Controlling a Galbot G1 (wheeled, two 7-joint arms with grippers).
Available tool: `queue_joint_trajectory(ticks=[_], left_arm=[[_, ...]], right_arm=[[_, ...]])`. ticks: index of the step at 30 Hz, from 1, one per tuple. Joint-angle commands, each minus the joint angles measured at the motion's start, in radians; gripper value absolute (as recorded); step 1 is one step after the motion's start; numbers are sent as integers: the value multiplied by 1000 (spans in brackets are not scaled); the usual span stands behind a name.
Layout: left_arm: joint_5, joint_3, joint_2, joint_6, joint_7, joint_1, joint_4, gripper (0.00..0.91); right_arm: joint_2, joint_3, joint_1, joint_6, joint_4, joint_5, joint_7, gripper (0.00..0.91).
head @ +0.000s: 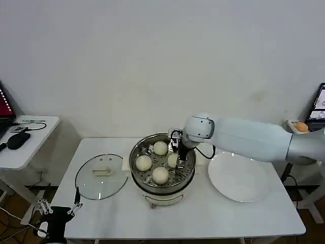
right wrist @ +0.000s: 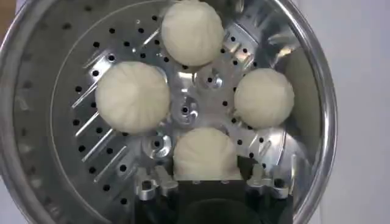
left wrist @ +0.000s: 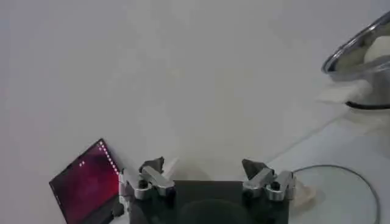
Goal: Take steamed baozi put them in steamer then cover it.
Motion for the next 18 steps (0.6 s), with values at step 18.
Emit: queue_joint_trajectory(ticks=[18], left_arm=[[-13, 3, 15, 6, 18, -31, 36, 907]], right_arm=[[-433, 785, -590, 236, 384, -43, 691, 907]])
